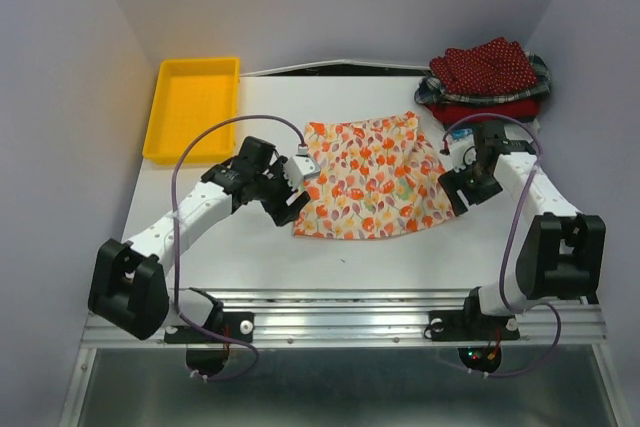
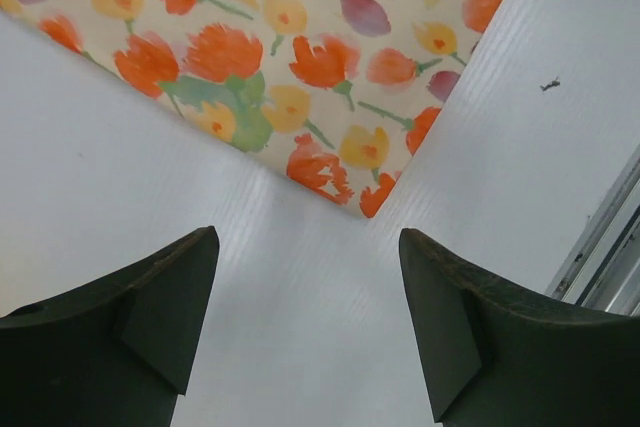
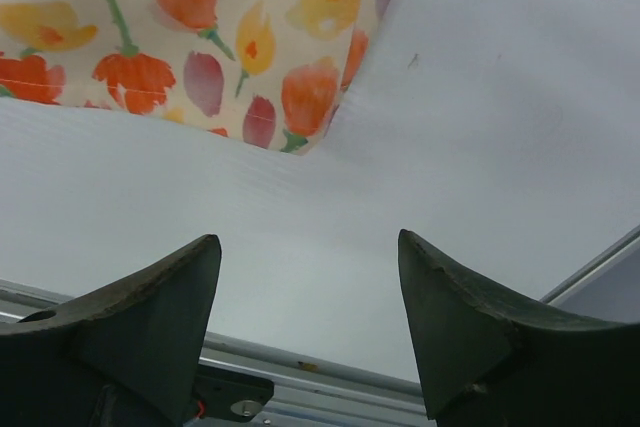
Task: Fold and stack the skirts
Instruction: Flatten the skirt out
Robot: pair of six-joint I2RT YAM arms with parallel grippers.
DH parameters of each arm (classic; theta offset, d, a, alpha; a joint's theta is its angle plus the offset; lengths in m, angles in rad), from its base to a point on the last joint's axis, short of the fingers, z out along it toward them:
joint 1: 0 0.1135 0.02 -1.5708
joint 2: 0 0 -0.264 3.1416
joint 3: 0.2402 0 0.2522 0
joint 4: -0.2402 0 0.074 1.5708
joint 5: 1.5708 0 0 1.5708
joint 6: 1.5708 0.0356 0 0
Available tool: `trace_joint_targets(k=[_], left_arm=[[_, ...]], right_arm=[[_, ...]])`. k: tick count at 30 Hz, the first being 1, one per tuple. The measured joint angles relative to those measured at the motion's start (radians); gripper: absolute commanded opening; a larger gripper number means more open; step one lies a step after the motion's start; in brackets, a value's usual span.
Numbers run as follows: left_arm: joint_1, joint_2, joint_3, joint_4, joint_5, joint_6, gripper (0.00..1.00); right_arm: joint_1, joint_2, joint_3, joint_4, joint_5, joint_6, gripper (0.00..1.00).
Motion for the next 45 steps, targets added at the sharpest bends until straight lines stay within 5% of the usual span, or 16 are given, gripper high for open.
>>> trace_joint_targets(k=[6,9,21,28,37,38,39,41,45], left_arm=[[-0.012,0.073,-0.059,0.023,-0.045,-0.031,0.77],[-0.013,0.099,-0.058,0.026,-0.031,-0.056,0.82],[0.012,0.270,0.006,0.080,0.055,-0.313,0.79],[0.073,0.307,-0.037,0.091,0.062,-0.406,0.74],[0.104,0.411,-0.030,0.143,0.159,-0.439,0.46],[0.104,0.428,-0.025,0.145,0.187,-0.438,0.38],[0.104,0.444,-0.019,0.150,0.210,-0.436,0.17],[0.105,0.460,-0.014,0.153,0.228,-0.428,0.01],[0.145,0.446,-0.007,0.132,0.251,-0.415,0.00]], right_arm=[[-0.071,0.032,-0.005,0.061,-0.016,-0.008,0.70],[-0.084,0.087,-0.005,0.077,-0.052,0.001,0.69],[-0.085,0.171,-0.035,0.127,-0.222,0.071,0.59],[-0.085,0.179,-0.086,0.169,-0.215,0.089,0.45],[-0.085,0.180,-0.089,0.183,-0.211,0.117,0.16],[-0.085,0.174,-0.089,0.181,-0.212,0.121,0.07],[-0.085,0.167,-0.089,0.177,-0.214,0.125,0.01],[-0.085,0.144,-0.079,0.160,-0.220,0.138,0.01],[-0.086,0.084,-0.004,0.116,-0.228,0.161,0.01]])
